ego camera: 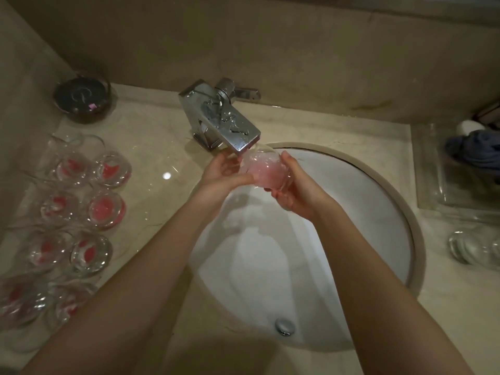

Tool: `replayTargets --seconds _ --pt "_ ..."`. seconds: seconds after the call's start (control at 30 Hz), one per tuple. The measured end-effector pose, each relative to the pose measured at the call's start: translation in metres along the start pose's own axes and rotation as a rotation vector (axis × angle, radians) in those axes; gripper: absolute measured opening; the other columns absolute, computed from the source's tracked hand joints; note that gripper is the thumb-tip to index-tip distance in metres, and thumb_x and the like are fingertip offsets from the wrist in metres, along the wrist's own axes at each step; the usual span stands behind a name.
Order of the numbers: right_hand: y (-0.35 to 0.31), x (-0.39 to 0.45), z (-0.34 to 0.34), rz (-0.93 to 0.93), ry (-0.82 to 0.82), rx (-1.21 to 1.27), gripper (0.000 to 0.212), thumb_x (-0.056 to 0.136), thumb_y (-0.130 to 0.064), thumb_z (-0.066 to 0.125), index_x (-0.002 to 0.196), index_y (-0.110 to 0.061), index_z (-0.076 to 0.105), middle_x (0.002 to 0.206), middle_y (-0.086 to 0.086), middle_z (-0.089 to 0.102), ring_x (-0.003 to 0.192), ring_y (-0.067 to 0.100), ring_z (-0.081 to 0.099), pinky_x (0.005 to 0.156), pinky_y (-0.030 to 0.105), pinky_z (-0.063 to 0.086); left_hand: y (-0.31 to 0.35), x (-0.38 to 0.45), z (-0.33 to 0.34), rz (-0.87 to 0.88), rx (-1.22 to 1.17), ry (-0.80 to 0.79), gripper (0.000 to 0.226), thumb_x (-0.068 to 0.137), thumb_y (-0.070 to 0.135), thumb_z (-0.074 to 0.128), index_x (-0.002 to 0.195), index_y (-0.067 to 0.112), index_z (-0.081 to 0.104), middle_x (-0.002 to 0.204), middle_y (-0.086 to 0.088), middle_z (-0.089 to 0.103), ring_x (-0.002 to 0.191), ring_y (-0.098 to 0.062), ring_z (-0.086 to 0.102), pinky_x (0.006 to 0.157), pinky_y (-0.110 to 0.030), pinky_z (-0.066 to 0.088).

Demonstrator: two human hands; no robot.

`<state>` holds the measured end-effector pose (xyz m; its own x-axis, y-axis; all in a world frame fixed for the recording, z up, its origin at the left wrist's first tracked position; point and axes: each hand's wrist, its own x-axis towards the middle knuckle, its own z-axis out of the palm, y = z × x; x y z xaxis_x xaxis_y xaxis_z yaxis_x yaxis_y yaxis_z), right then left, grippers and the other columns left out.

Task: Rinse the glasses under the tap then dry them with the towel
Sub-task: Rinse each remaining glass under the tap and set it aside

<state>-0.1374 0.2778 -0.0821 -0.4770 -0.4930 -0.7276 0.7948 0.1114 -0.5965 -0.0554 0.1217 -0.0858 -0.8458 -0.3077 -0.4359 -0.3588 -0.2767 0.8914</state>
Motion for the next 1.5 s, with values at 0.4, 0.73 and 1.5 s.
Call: replayTargets --seconds 0.4,0.73,1.5 --pt "-0.007 -0.005 -0.012 -0.269 -0.028 -0.347 0.042 0.081 -0.005 0.073 0.115 -0.022 0.054 0.103 0.001 0.061 0.079 0.016 0.063 0.064 0.023 0.046 0.026 0.004 0.015 -0.294 0.005 -0.27 0.015 0.096 0.014 0.052 0.095 0.022 0.065 0.075 0.011 0.074 0.074 -0.001 0.071 0.086 -0.035 0.045" --pt "-0.013 -0.001 -0.013 -0.17 -0.087 -0.278 0.015 0.09 -0.02 0.066 0.104 -0.013 0.064 0.09 0.008 0.063 0.076 0.02 0.067 0.073 0.029 0.059 0.019 0.005 0.013 -0.205 0.001 -0.233 0.014 0.092 0.012 0.056 0.099 0.02 0.065 0.079 0.01 0.074 0.081 -0.006 0.072 0.08 -0.036 0.043" --pt "-0.016 0.0 -0.004 -0.105 -0.141 -0.198 0.021 0.094 -0.01 0.054 0.115 -0.012 0.06 0.099 0.014 0.062 0.08 0.029 0.066 0.061 0.025 0.055 0.026 0.007 0.003 -0.237 -0.066 -0.257 0.015 0.083 0.015 0.064 0.097 0.02 0.066 0.081 0.007 0.072 0.08 -0.006 0.067 0.07 -0.029 0.045"
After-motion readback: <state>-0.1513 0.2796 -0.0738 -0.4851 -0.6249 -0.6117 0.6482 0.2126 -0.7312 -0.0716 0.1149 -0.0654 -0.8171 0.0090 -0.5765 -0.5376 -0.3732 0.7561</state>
